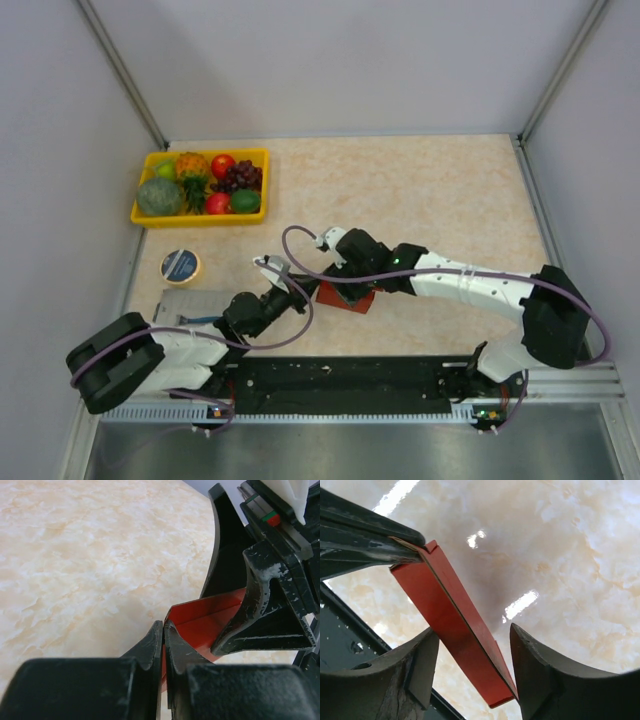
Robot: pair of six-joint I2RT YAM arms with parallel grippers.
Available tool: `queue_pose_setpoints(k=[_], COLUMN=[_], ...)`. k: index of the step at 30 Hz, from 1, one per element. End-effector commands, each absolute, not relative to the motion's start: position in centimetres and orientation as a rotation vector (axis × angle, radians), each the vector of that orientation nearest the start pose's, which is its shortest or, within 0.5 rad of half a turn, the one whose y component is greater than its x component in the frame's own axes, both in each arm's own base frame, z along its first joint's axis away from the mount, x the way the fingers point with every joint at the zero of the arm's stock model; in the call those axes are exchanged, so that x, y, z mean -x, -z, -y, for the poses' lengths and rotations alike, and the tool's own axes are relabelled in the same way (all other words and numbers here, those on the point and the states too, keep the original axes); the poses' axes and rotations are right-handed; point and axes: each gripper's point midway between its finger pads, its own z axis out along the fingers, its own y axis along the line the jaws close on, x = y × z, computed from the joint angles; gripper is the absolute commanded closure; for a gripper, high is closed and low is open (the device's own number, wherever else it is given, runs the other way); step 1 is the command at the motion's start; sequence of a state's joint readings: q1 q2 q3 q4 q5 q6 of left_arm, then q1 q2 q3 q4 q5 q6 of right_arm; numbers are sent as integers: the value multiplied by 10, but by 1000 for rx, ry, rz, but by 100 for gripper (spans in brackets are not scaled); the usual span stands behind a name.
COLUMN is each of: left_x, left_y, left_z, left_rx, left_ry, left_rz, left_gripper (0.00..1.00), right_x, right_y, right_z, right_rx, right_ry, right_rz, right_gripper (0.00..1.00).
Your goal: Fold the paper box
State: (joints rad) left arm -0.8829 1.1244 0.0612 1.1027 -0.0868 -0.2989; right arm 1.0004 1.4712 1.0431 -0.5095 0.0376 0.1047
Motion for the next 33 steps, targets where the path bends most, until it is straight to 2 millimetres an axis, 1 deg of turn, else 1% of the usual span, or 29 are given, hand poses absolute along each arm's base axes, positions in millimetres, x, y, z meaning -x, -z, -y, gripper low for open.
queue_pose_setpoints(k=[1,2,4,5,6,7,8,9,10,11,12,14,15,18,20,21,22,23,24,25,26,27,28,29,30,31,32,33], left_x=[-211,-211,-211,-211,-210,-210,-210,-210,-210,-210,-207,-206,-207,-207,-206,-206,-206,-206,-206,-205,-205,-205,-203,-203,-202,-202,-201,-202], left_y=[-144,-142,-142,-143,-143,-142,-143,-143,-142,-143,-134,-133,-133,-132,-130,-131,-129,-129,-128,-127,-127,-127,-127,-126,-125,-127,-122,-124], left_z=[243,244,244,244,244,245,245,245,245,245,241,242,242,242,242,241,242,242,242,244,245,245,246,245,246,245,244,244], left_rx=[-310,-316,-326,-329,-338,-347,-350,-350,-352,-350,-356,-360,-361,-362,-365,-363,-367,-373,-377,-390,-400,-404,-411,-414,-415,-408,-407,-401], left_ry=[888,884,878,880,878,875,877,877,875,878,868,871,870,869,865,867,866,861,859,866,865,865,870,870,874,876,875,877], left_rz=[-1490,-1496,-1492,-1485,-1484,-1484,-1477,-1477,-1480,-1473,-1493,-1496,-1495,-1497,-1500,-1494,-1498,-1498,-1498,-1496,-1495,-1492,-1492,-1495,-1499,-1497,-1520,-1515], left_gripper=[95,95,95,95,95,95,95,95,95,95,95,95,95,95,95,95,95,95,95,95,94,94,94,94,93,92,92,92], right_x=[-207,-206,-208,-205,-209,-206,-205,-212,-205,-205,-210,-211,-216,-219,-227,-235,-243,-248,-251,-250,-248,-247,-254,-255,-254,-249,-242,-236], right_y=[-125,-128,-144,-146,-152,-160,-160,-163,-170,-167,-168,-167,-167,-165,-163,-167,-167,-173,-172,-175,-174,-169,-167,-158,-154,-150,-144,-141], right_z=[-294,-288,-285,-280,-273,-270,-263,-253,-253,-246,-238,-228,-222,-220,-217,-218,-213,-216,-221,-231,-238,-241,-238,-234,-233,-238,-241,-245], right_rx=[939,947,938,942,916,920,909,859,876,861,819,795,760,774,777,763,735,723,725,759,795,814,779,774,782,820,850,838], right_ry=[-342,-329,-348,-357,-374,-432,-446,-462,-542,-549,-546,-551,-545,-533,-481,-468,-428,-435,-453,-522,-561,-577,-539,-511,-509,-550,-593,-647], right_rz=[-2322,-2335,-2318,-2328,-2329,-2314,-2322,-2335,-2316,-2328,-2335,-2343,-2348,-2333,-2316,-2288,-2285,-2271,-2277,-2253,-2242,-2249,-2251,-2267,-2271,-2273,-2277,-2298], right_gripper=[40,39,37,37,36,36,36,36,36,36,36,37,39,41,42,42,42,43,44,44,44,44,44,43,43,43,44,46])
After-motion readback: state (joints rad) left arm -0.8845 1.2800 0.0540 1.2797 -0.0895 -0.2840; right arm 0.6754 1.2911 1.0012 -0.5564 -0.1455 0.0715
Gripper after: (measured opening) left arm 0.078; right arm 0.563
